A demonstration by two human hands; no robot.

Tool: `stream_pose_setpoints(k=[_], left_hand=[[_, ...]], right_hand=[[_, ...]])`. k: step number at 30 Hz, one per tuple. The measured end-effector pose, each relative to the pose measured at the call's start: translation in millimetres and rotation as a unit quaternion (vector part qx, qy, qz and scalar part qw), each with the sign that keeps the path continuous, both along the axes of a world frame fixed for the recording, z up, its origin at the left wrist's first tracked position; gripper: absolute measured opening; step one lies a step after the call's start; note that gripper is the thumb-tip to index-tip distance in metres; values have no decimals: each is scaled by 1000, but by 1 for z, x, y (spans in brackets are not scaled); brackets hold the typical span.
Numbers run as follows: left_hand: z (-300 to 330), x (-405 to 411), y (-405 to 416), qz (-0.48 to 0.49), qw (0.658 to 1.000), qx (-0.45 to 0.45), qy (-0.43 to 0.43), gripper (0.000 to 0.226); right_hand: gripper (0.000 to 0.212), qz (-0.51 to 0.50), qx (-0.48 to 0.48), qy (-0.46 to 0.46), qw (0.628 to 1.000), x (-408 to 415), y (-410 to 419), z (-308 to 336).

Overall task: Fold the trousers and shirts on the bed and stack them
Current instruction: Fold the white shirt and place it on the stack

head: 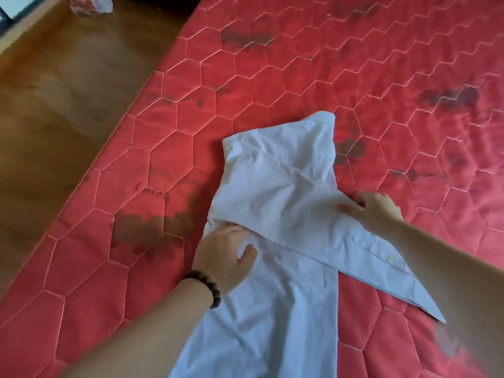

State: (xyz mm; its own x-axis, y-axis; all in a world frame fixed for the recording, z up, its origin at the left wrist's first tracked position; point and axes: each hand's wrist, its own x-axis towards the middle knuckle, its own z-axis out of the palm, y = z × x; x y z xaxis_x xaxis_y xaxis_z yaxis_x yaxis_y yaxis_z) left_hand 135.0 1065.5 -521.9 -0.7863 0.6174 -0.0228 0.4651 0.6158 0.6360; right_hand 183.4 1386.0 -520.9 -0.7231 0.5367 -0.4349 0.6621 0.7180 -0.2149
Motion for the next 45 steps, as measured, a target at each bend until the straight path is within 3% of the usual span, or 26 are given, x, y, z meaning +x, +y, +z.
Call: stream_pose_setpoints(k=[2, 5, 8, 11, 14, 17, 20, 28, 30, 33, 35, 37, 39, 41, 43, 45], left_hand=[[14, -5, 4, 15, 994, 36, 106, 21], [12, -33, 24, 5, 983, -18, 184, 11], [-5, -61, 39, -57, 970, -173, 159, 43], [-26, -70, 39, -92, 950, -266, 133, 57], [-31, -70, 41, -92, 950, -242, 172, 51], [-33, -72, 58, -97, 964, -189, 163, 48], [-51, -67, 66, -96, 949, -266, 139, 59], [-66, -63, 65, -66, 942, -270, 186, 65], [-64, -64, 63, -71, 941, -285, 170, 67], [-51, -63, 77, -37, 950, -282, 133, 65], [-38, -52, 99, -4, 959, -251, 133, 56], [-31, -31, 123, -37, 968, -202, 146, 54], [-30, -5, 143, -128, 969, -153, 148, 58], [-31, 21, 163, -206, 960, -117, 151, 61], [-34, 40, 181, -240, 954, -109, 142, 62], [-40, 49, 196, -257, 946, -151, 123, 63]], right_hand=[[33, -4, -32, 20, 999, 8, 9, 1], [42, -14, -66, 65, 996, 9, 18, 2], [44, 13, -3, 85, 996, 7, 30, 2], [38, 8, 77, 80, 994, 6, 34, 5], [32, 30, 178, 124, 976, 2, 5, 0], [31, 156, 115, 228, 954, -14, -61, -15], [49, 234, 48, 162, 957, -27, -108, -38], [63, 183, 122, 59, 974, 40, -59, -46], [58, 202, 124, 84, 968, 56, -47, -32], [50, 21, 132, 144, 981, 96, -6, -12], [63, -136, 117, 63, 982, 129, 25, -2], [78, -227, 102, -29, 968, 148, 47, 2], [80, -270, 72, -69, 958, 152, 60, 1], [67, -265, 30, -86, 960, 149, 73, 0], [44, -228, -16, -54, 972, 145, 86, 2], [34, -213, -43, 0, 976, 143, 102, 9]])
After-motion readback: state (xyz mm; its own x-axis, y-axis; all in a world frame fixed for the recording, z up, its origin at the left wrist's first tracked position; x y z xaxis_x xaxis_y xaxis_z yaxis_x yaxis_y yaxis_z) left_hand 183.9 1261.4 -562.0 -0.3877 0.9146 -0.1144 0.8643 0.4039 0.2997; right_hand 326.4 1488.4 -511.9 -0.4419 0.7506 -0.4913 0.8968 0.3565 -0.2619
